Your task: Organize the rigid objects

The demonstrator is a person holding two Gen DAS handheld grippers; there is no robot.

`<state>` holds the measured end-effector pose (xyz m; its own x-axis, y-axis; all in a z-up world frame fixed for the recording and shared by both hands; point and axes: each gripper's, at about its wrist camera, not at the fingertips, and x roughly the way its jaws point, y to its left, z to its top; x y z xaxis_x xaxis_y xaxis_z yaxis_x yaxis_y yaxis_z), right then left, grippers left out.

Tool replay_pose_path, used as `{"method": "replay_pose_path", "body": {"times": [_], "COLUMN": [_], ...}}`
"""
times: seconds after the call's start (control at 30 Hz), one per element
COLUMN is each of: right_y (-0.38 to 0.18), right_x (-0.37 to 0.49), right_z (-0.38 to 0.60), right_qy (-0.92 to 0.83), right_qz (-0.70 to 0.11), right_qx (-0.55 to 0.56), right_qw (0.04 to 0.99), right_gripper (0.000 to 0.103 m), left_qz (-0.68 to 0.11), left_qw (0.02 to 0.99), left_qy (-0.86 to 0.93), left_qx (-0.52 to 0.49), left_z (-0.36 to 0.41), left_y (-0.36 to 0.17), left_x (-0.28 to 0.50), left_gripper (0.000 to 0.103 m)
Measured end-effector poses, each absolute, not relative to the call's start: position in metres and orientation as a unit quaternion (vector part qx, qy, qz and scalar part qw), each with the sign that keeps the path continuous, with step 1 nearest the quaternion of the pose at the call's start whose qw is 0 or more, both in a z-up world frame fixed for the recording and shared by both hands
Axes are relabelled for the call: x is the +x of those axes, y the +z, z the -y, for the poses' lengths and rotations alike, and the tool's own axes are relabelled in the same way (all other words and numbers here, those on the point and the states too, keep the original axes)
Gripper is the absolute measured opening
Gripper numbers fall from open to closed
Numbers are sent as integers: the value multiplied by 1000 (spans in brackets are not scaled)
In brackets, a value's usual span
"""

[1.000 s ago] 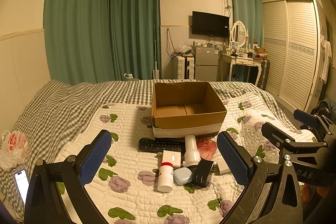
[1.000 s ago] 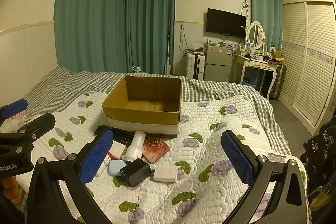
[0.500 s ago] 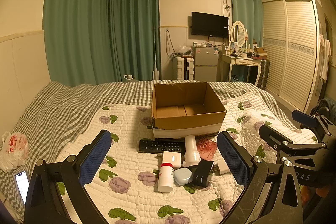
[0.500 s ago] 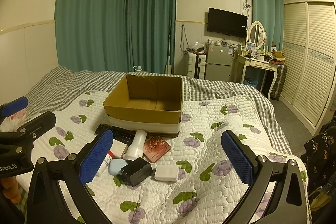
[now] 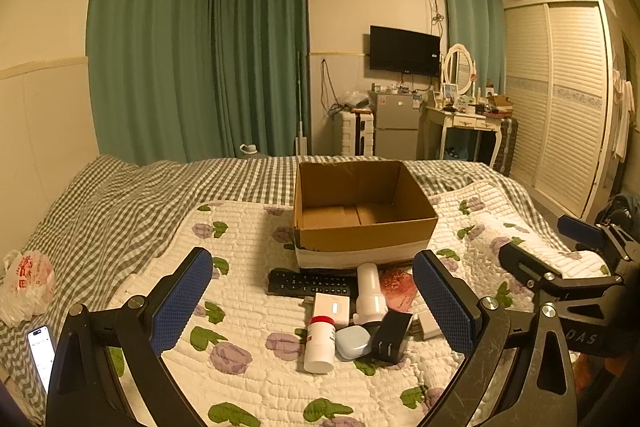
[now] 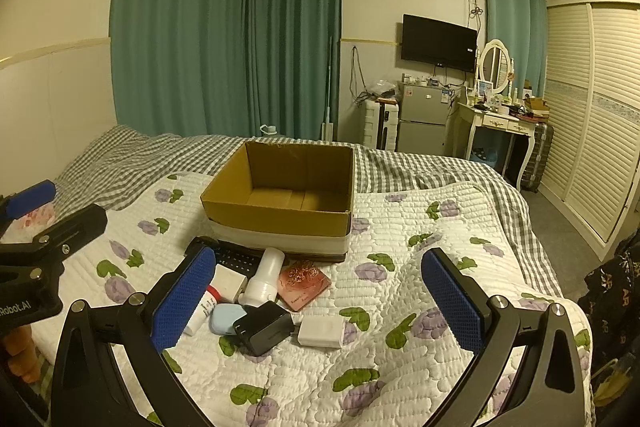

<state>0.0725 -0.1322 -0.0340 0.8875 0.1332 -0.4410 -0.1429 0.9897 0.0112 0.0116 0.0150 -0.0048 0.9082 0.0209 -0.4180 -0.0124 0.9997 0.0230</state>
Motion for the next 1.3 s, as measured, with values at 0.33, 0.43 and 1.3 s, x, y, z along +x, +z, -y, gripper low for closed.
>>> {"method": "replay_pose_path", "body": {"times": [0.33,0.43,1.3], "right_y": [-92,-116,-204], "right_x": [133,149,206], "right_z": [131,130,121], "right_qy": [69,66,70], "right_qz": [-327,-365,-506], "right_qx": [-34,-43,-65], "right_qw": [942,928,857], "right_gripper": [103,102,68], "left_qz": [-327,-368,-458], "left_qw": [945,929,888], "left_qy": [26,32,-22], "left_qx": [16,40,26], "left_z": [-21,-17,-10], "left_y": [-84,-115,-163], "left_x": [76,90,112], "left_gripper": [99,98,37]}}
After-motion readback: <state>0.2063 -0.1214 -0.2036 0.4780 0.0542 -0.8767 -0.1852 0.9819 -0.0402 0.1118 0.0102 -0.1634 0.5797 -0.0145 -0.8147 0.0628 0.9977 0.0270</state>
